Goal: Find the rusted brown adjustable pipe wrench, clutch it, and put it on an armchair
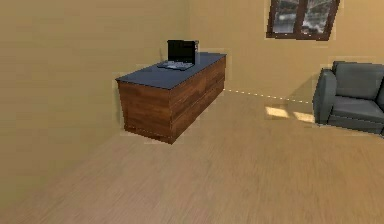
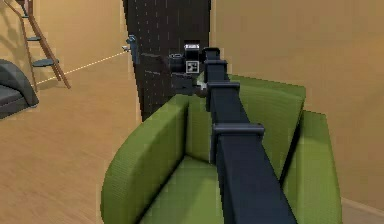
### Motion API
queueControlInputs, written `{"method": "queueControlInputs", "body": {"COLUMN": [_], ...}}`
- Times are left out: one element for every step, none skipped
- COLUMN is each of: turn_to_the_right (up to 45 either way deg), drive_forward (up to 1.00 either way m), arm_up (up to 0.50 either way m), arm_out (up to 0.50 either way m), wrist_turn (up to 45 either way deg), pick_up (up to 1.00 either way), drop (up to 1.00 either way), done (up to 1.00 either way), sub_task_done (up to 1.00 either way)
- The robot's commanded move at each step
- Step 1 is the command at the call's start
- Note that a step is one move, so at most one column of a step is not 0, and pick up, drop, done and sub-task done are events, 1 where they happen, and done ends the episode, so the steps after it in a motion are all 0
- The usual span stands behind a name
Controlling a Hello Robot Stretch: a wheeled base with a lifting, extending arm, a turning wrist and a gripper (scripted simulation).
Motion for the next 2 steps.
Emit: {"method": "queueControlInputs", "body": {"turn_to_the_right": [0.0, 0.0], "drive_forward": [0.00, 0.00], "arm_up": [0.00, 0.00], "arm_out": [0.00, -0.10], "wrist_turn": [0.0, 0.0], "pick_up": [0.00, 0.00], "drop": [1.00, 0.00], "done": [0.00, 0.00], "sub_task_done": [0.00, 0.00]}}
